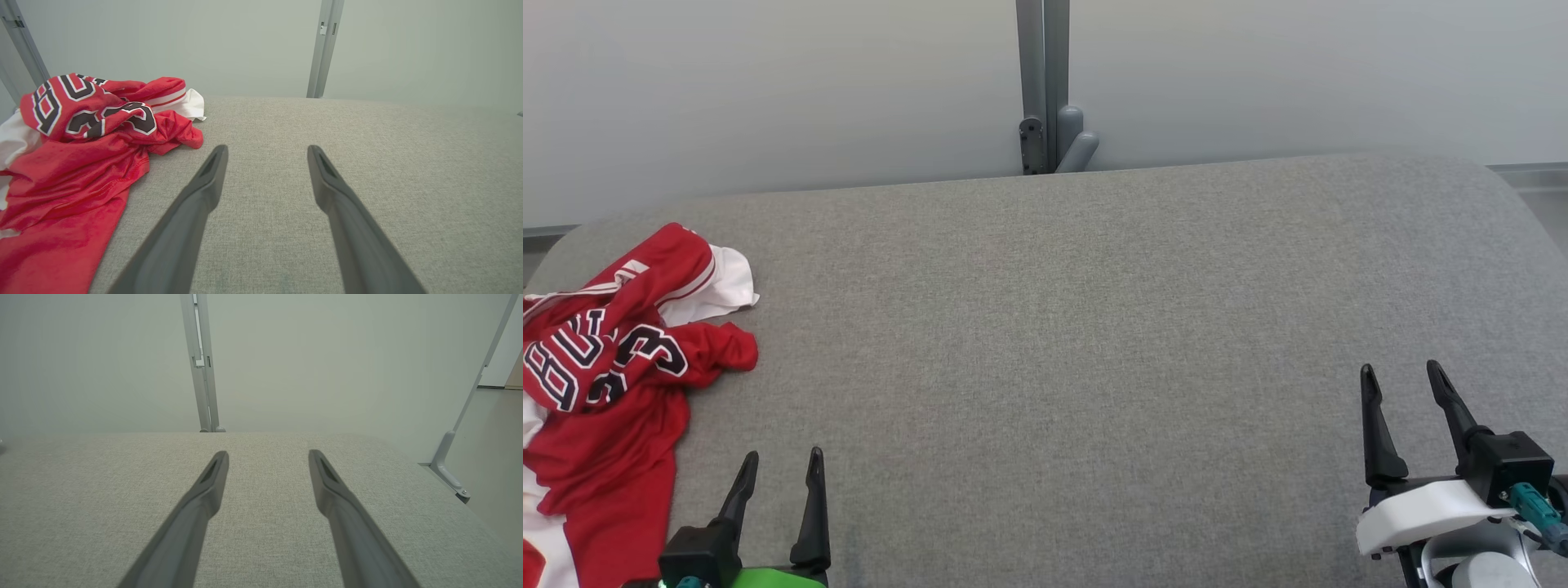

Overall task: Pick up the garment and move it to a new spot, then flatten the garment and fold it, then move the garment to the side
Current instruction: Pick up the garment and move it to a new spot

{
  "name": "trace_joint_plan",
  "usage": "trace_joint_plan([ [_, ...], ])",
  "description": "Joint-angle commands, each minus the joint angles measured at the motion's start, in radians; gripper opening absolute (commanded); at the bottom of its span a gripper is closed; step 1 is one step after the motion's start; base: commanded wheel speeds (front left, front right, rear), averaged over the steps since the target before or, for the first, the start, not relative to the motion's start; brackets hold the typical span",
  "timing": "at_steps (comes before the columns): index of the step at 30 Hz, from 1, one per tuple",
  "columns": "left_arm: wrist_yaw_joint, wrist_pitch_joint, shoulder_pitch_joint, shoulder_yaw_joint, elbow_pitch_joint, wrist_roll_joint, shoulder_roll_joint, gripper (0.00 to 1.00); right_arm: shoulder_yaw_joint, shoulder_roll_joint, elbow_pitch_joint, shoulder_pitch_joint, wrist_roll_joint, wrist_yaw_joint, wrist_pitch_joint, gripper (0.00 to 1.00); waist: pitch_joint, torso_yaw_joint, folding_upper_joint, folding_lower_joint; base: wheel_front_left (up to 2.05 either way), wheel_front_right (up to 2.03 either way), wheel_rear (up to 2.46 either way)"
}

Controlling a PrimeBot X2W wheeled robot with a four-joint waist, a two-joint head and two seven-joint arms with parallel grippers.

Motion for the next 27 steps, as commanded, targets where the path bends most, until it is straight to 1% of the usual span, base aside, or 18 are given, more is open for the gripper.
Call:
trace_joint_plan([
  [1, 0.000, 0.000, 0.013, 0.007, 0.000, -0.006, -0.002, 1.00, -0.001, -0.002, 0.003, 0.010, 0.000, 0.000, -0.005, 1.00, -0.001, 0.000, 0.0040, 0.0000, 0.00, 0.00, 0.00],
  [12, 0.000, 0.000, 0.007, 0.002, 0.004, -0.017, -0.001, 1.00, 0.002, -0.001, 0.004, 0.015, 0.008, 0.000, -0.004, 1.00, -0.003, 0.001, 0.0040, 0.0000, 0.00, 0.00, 0.00],
  [16, 0.000, 0.000, -0.003, -0.003, 0.007, -0.017, -0.001, 1.00, 0.001, 0.000, -0.001, 0.020, 0.008, 0.000, -0.004, 1.00, -0.004, 0.021, 0.0040, 0.0000, 0.00, 0.00, 0.00],
  [21, 0.000, 0.000, -0.011, -0.013, 0.009, -0.014, -0.001, 1.00, 0.006, 0.000, 0.002, 0.029, 0.007, 0.000, -0.004, 1.00, -0.008, 0.086, 0.0040, 0.0000, 0.00, 0.00, 0.00],
  [27, 0.000, 0.000, 0.004, -0.001, 0.013, -0.014, 0.003, 1.00, 0.028, 0.000, 0.009, 0.034, 0.015, 0.000, -0.004, 1.00, -0.020, 0.217, 0.0040, 0.0000, 0.00, 0.00, 0.00],
])
